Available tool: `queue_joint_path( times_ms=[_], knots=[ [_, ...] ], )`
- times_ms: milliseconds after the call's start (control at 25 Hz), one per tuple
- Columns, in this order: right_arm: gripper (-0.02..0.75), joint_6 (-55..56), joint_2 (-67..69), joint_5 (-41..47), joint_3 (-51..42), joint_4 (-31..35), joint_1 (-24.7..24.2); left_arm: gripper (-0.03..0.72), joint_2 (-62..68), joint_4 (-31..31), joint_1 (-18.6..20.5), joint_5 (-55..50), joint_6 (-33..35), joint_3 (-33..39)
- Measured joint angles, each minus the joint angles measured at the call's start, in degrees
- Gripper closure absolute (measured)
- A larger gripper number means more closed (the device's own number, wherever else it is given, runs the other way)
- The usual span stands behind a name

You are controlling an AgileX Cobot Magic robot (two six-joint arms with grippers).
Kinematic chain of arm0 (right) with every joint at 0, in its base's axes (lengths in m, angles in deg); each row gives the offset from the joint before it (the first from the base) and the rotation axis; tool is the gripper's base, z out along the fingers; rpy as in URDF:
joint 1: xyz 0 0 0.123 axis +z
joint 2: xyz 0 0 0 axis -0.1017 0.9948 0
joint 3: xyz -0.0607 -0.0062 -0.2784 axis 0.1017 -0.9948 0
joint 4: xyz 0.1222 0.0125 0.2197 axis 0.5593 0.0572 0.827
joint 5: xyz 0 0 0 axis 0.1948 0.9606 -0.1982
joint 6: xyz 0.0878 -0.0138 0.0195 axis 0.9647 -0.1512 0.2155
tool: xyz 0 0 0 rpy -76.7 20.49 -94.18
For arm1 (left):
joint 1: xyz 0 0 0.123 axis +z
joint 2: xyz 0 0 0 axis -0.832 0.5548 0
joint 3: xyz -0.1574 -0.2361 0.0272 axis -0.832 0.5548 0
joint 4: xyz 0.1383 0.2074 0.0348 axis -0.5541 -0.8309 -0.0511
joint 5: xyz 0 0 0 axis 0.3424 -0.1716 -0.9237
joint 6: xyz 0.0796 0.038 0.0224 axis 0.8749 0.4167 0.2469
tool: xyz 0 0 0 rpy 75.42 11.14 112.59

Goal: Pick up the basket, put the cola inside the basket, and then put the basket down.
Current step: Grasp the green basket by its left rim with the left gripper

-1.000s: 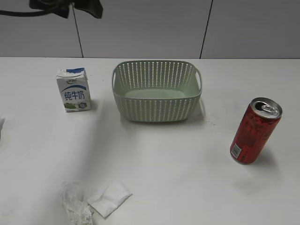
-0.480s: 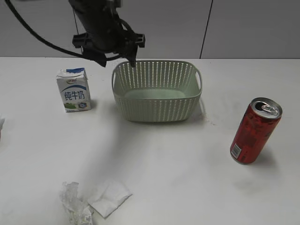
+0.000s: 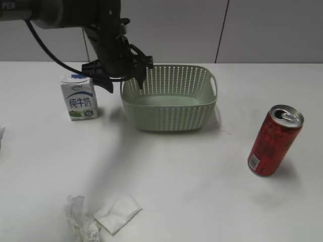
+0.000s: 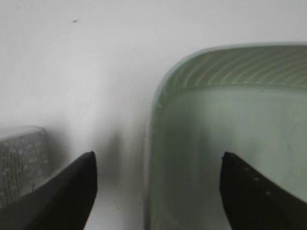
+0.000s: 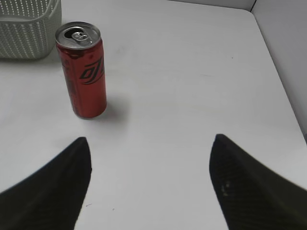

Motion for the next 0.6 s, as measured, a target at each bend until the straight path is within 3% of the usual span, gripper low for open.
queue_joint_path(
  times_ms=[360,520,600],
  knots=[
    [0.156,0.00,0.00,0.00,0.00,0.00,0.00,0.167,3.26,1.36,1.05,2.29,-1.25,0.00],
    [0.155,0.05,0.00,0.00,0.00,-0.05,0.00,0.257,3.51,1.41,1.05,2.19,-1.25,0.00],
    [0.155,0.05,0.00,0.00,0.00,-0.05,0.00,0.344,3.51,1.41,1.05,2.13,-1.25,0.00]
  ],
)
